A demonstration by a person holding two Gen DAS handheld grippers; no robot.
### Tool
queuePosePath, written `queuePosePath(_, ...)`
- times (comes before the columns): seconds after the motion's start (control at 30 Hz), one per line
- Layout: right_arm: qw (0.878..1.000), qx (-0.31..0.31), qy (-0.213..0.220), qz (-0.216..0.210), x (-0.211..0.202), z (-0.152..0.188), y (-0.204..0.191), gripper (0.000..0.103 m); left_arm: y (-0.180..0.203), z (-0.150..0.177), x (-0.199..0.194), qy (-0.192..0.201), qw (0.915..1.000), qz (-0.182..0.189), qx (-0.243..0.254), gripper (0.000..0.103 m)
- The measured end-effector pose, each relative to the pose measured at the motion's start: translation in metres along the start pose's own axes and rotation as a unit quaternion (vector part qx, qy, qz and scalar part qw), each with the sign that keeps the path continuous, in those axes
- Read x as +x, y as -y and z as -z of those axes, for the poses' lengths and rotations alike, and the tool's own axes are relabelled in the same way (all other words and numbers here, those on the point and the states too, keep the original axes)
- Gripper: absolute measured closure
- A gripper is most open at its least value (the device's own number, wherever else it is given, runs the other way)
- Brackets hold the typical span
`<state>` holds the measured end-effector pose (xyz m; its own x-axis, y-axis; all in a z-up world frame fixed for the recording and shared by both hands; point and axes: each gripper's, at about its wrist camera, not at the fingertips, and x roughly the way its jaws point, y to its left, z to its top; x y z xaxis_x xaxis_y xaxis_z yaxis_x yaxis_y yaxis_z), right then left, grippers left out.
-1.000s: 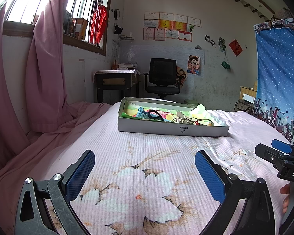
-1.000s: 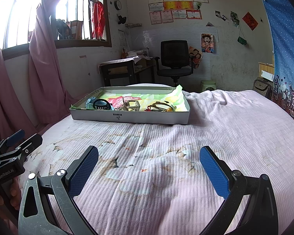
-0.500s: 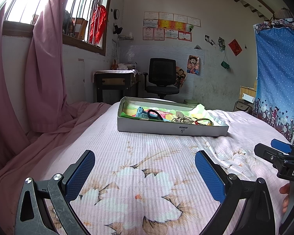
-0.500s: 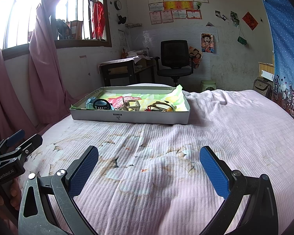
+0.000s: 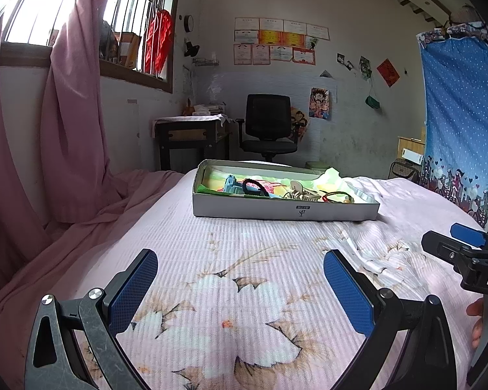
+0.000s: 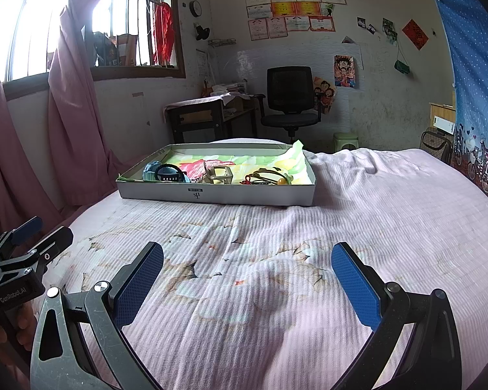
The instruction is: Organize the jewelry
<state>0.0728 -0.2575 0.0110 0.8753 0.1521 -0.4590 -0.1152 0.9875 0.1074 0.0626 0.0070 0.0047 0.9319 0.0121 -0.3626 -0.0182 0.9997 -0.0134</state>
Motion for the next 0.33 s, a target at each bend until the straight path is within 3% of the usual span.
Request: queuePosePath(0.33, 1.000, 0.000, 0.000, 0.000, 0.0002, 0.0004, 0.0000, 0.001, 0.0001, 0.0001, 0.0008, -0.002, 1.0000, 0.001, 0.000, 0.000)
